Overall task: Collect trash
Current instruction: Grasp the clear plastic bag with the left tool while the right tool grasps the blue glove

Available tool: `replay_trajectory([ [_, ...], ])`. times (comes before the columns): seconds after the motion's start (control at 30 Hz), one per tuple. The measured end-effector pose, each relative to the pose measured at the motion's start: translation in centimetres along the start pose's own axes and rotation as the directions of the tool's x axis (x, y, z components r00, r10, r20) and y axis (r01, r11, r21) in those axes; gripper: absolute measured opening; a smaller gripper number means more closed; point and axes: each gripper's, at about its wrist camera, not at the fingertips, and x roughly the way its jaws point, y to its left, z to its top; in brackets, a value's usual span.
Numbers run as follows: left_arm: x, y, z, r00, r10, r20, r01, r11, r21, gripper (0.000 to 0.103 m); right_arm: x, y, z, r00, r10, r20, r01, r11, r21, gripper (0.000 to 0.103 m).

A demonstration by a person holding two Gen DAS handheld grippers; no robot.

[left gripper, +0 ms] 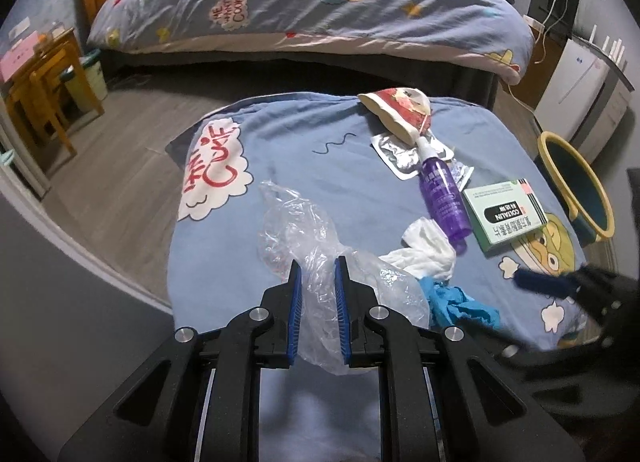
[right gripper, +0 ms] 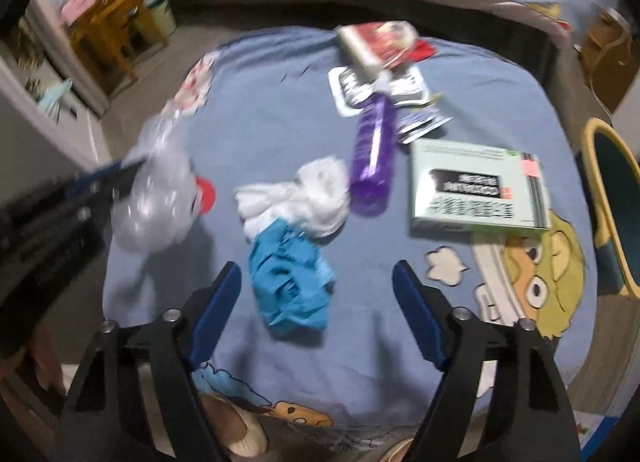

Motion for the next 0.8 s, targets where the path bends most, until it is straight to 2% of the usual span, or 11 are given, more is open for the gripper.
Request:
replay_trajectory([
  [0.07, 0.1, 0.1, 0.0, 1.0, 0.005, 0.0, -0.005, 1.0, 0.003, 0.017, 0.8, 0.4, -0.1, 1.0, -0.001, -0.029, 0.0, 1.0, -0.022, 0.067],
  [0.2, 0.1, 0.3, 0.0, 1.0, 0.008, 0.0, -0.008, 1.0, 0.005, 0.017, 1.9, 0.5, -0.5, 0.997, 0.022, -0.072, -0.024, 0.999, -0.028, 0.039],
  [0.3, 0.0, 0.5, 0.1, 1.0, 0.005, 0.004, -0.005, 1.0, -0.004, 0.017, 1.9, 0.6, -0.3, 0.996, 0.045, -0.074, -0.048, 0.998, -0.033, 0.03],
  [0.47, -0.7, -0.3, 0.6, 1.0, 0.006, 0.028, -0.006, 1.0, 0.016, 0.017, 0.3, 0.1, 0.1, 0.998, 0.057, -0.036, -0.058, 0.998, -0.017, 0.028],
  [0.8, -1.8, -3.0, 1.8, 0.998, -0.003, 0.07, -0.001, 0.998, 0.062, 0.017, -3.8, -4.4, 1.5, 0.996, 0.031, 0.081, -0.037, 0.997, 0.073, 0.028],
])
